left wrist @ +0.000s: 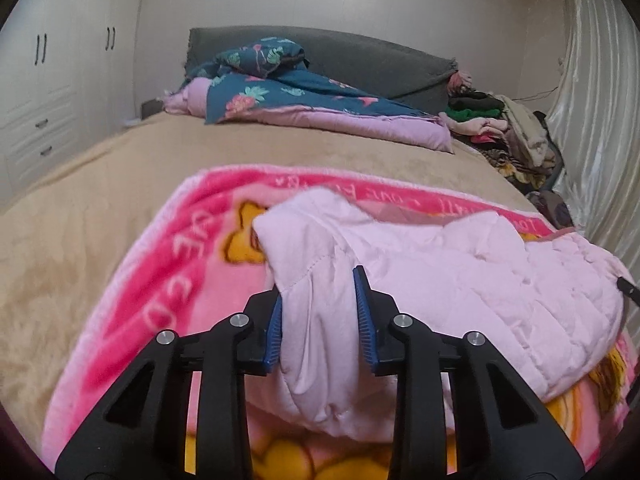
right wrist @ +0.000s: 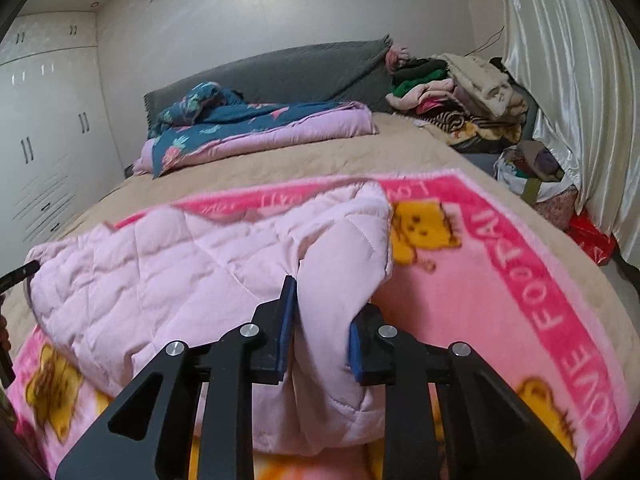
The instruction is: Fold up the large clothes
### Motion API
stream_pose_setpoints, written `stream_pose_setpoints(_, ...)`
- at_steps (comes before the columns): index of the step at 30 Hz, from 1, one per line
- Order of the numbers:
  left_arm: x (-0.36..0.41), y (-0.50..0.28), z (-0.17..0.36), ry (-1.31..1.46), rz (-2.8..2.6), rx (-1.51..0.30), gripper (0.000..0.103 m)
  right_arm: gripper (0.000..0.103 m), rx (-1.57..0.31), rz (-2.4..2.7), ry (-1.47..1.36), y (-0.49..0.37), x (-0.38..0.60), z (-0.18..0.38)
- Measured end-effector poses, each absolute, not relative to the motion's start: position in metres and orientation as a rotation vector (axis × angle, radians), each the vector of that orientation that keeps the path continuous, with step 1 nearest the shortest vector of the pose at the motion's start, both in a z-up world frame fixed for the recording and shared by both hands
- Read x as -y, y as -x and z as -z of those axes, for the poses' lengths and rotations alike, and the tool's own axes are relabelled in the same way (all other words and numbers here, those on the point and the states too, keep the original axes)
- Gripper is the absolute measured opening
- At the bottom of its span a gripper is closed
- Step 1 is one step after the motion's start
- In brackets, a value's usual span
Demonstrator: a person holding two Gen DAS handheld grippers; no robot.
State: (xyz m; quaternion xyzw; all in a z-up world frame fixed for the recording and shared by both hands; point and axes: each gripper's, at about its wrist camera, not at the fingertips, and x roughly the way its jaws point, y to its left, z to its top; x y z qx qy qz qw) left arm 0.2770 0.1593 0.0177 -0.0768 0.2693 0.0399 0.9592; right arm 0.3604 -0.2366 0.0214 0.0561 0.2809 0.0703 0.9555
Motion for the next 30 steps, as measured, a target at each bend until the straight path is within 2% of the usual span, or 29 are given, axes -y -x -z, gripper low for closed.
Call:
stream_pose_setpoints(16, -0.163, -0.311, 0.007, 0.159, -0.119, -0.609, 0.025, 0.02, -0.68, -0.029, -0.13, -0.405, 0.237, 0.031)
stream_pose_setpoints(19, -0.162, -0.307, 0.004, 0.167, -0.108, -0.593, 0.034, 0.02, -0.695, -0.022, -0.118, -0.406, 0.233, 0.033)
stream_pose_setpoints(20, -0.162, -0.303, 0.002, 0.179, -0.102, -0.586, 0.044, 0.021, -0.693, -0.025, -0.107, -0.405, 0.232, 0.032)
stream_pose_setpoints(23, -0.161, -0.289, -0.005, 0.187, -0.125, -0.563, 0.056, 0.034, -0.701, -0.023, -0.117, -0.399, 0.234, 0.029)
stream_pose_setpoints(24, -0.16, -0.283, -0.01, 0.178, -0.152, -0.548, 0.063, 0.043, -0.694, -0.02, -0.123, -0.396, 0.237, 0.027)
stream_pose_setpoints(25, -0.159, -0.273, -0.017, 0.17, -0.174, -0.515, 0.065, 0.057, -0.676, -0.016, -0.123, -0.39, 0.238, 0.023)
stream_pose_setpoints(27, -0.153, -0.256, -0.028, 0.157, -0.189, -0.466, 0.066, 0.071, -0.609, 0.018, -0.095, -0.37, 0.236, 0.011)
stream_pose_setpoints(30, -0.131, -0.24, -0.035, 0.123, -0.139, -0.451, 0.066, 0.074, -0.523, -0.011, -0.028, -0.343, 0.223, -0.003)
